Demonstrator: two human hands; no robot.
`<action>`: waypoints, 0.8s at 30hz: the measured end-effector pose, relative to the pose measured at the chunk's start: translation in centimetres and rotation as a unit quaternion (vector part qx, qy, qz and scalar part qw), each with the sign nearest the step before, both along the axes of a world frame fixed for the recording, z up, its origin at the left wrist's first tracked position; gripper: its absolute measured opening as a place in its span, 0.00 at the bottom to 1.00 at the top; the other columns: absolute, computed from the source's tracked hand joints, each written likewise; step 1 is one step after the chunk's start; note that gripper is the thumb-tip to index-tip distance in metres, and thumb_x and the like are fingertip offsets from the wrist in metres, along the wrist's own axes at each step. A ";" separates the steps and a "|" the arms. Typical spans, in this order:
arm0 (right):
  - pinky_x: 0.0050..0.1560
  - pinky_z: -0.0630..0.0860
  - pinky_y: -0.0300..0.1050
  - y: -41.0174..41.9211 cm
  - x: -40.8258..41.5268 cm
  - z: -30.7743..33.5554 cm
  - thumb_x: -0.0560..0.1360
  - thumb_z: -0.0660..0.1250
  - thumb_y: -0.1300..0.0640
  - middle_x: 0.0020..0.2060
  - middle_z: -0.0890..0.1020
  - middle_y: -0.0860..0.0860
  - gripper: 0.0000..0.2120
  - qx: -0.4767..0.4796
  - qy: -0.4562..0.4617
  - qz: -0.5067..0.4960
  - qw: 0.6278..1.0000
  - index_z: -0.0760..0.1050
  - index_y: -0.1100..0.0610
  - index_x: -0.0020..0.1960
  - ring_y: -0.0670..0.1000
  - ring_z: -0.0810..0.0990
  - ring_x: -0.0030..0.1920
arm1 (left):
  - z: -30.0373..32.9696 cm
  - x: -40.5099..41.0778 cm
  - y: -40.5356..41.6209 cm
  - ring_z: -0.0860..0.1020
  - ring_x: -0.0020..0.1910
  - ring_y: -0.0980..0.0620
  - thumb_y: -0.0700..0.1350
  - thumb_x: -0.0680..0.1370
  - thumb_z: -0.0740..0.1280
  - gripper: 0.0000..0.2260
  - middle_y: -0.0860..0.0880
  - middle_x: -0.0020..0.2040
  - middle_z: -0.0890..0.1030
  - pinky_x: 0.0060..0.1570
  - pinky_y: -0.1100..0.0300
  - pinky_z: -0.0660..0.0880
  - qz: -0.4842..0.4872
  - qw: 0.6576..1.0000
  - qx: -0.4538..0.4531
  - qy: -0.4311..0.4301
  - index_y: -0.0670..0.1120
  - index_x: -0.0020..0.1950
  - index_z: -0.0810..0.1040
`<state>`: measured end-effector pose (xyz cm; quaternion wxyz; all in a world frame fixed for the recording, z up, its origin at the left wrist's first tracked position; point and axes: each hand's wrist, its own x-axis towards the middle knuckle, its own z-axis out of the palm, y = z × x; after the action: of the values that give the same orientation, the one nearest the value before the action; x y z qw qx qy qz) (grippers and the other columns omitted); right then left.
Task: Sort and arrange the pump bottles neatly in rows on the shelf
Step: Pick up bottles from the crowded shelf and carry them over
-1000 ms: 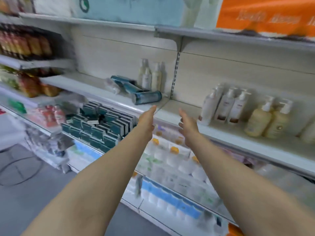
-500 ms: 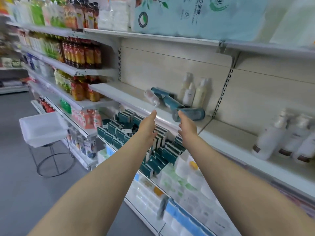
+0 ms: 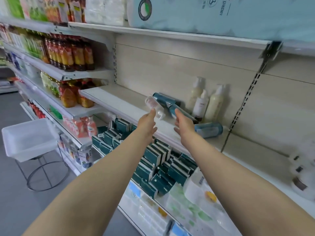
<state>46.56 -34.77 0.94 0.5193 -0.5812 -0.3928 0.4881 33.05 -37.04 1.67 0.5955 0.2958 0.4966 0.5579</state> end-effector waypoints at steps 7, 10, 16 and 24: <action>0.64 0.75 0.52 4.1 -2.1 -0.8 0.76 0.67 0.37 0.57 0.79 0.49 0.23 -0.019 0.002 -0.004 1.000 0.76 0.51 0.64 0.50 0.78 0.54 | -1.0 -2.4 5.6 0.73 0.64 0.47 0.54 0.82 0.63 0.25 0.43 0.71 0.71 0.70 0.50 0.70 -0.010 1.000 0.015 0.014 0.43 0.75 0.67; 0.66 0.74 0.54 6.0 -3.5 -1.2 0.72 0.67 0.33 0.55 0.83 0.50 0.28 -0.025 -0.004 -0.011 1.000 0.79 0.51 0.63 0.54 0.79 0.57 | -1.8 -3.0 7.8 0.72 0.62 0.47 0.54 0.82 0.63 0.24 0.44 0.70 0.71 0.70 0.51 0.70 -0.038 0.999 0.017 0.026 0.43 0.75 0.67; 0.68 0.72 0.57 12.7 -4.8 -3.3 0.59 0.69 0.26 0.59 0.83 0.50 0.42 -0.043 0.028 -0.070 0.996 0.77 0.48 0.67 0.55 0.80 0.59 | -1.7 -5.1 13.8 0.68 0.72 0.45 0.53 0.82 0.63 0.24 0.46 0.75 0.66 0.71 0.49 0.69 -0.092 0.995 0.008 0.021 0.46 0.76 0.65; 0.66 0.75 0.58 15.5 -8.1 -1.8 0.77 0.65 0.37 0.57 0.82 0.52 0.21 -0.097 0.034 -0.103 0.989 0.76 0.52 0.61 0.57 0.80 0.58 | -2.3 -6.5 18.5 0.74 0.66 0.45 0.55 0.83 0.60 0.20 0.48 0.72 0.72 0.58 0.48 0.76 -0.183 0.983 -0.011 -0.005 0.54 0.75 0.67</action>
<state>38.43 -19.24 -0.81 0.5214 -0.6491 -0.2635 0.4872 26.53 -18.54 -0.68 0.6933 0.3728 0.4369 0.4353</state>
